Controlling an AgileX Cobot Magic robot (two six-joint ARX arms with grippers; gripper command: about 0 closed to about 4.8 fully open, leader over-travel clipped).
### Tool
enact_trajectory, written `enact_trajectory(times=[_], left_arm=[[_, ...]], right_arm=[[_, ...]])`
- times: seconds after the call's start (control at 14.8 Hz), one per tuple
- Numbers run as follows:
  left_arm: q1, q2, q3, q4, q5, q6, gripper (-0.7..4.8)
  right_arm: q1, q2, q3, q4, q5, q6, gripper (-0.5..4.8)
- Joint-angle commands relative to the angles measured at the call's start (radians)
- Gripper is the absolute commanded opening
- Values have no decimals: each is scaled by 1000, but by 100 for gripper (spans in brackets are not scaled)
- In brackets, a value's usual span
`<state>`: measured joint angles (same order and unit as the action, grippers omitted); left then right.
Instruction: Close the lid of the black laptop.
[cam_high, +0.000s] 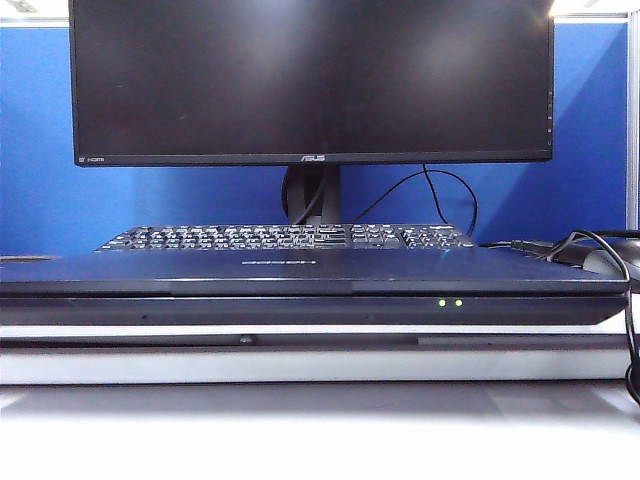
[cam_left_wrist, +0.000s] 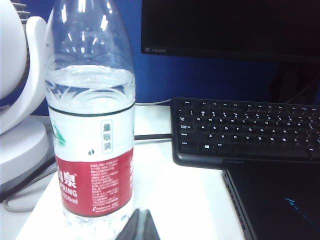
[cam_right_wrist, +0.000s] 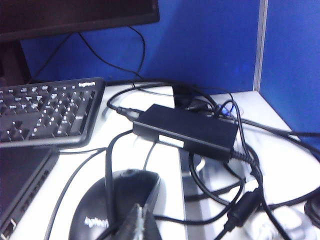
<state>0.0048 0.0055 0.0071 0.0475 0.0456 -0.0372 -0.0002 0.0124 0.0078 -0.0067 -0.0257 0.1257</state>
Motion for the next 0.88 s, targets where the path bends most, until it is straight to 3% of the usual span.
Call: enact_trajectory(times=[0.07,0.88], left_arm=[[0,-2,0,10,3,3,-4],[0,-2,0,10,3,3,-4]], right_arm=[[1,1,-3,26,35,1,-5],[0,-1,-3,32,50,5,-5]])
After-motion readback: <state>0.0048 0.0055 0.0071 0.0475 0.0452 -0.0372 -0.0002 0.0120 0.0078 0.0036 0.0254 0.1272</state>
